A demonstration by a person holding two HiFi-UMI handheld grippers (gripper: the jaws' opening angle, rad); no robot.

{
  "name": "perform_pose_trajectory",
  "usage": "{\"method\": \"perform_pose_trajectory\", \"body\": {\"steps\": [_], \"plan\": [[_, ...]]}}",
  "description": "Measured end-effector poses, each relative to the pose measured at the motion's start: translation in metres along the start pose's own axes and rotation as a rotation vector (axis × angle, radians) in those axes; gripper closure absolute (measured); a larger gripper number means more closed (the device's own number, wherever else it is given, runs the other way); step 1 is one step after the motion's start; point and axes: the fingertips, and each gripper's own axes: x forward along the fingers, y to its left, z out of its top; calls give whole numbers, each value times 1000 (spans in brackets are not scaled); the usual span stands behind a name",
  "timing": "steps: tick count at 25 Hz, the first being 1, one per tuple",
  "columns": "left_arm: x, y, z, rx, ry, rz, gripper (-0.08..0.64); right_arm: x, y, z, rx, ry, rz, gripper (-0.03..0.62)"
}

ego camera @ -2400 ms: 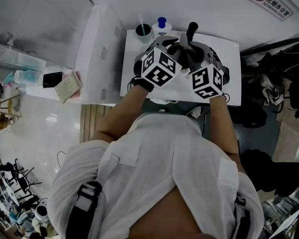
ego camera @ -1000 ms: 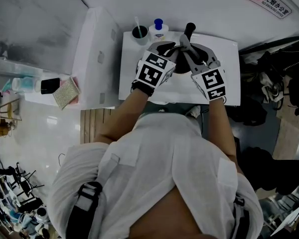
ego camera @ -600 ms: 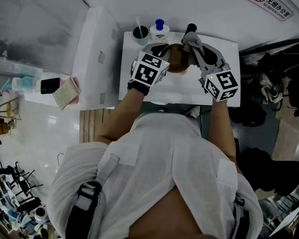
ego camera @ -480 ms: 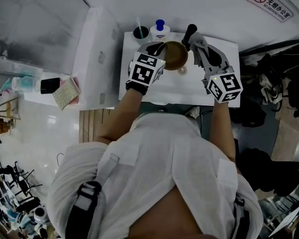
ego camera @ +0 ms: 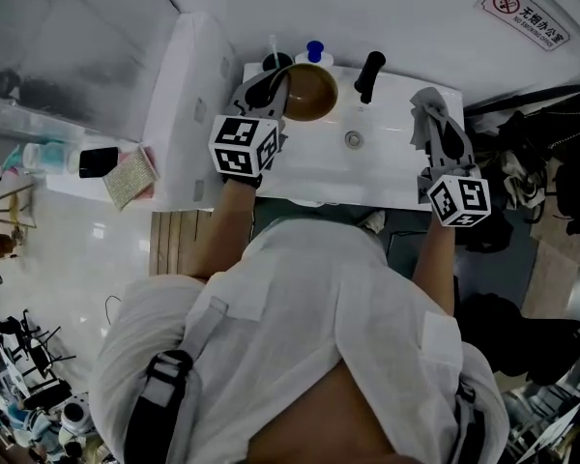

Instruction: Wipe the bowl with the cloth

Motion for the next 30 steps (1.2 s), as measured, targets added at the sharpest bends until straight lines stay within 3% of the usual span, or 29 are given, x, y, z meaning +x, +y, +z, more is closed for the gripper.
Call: {"method": "perform_pose_trajectory", "body": {"steps": [3,7,16,30], "plan": [[-22,9,15,11,-96,13,529,-17,-11,8,0,-14,-31,549],[-49,24,20,2,-144,47,529,-32,-24,18,-20,-23,-78,554],[-84,39,20,6,-170,72,529,-50,-18,26,-51,-52,-83,554],[-90,39,18,15,-152,65,529,-46,2,20,-106,-17,-45,554]]}}
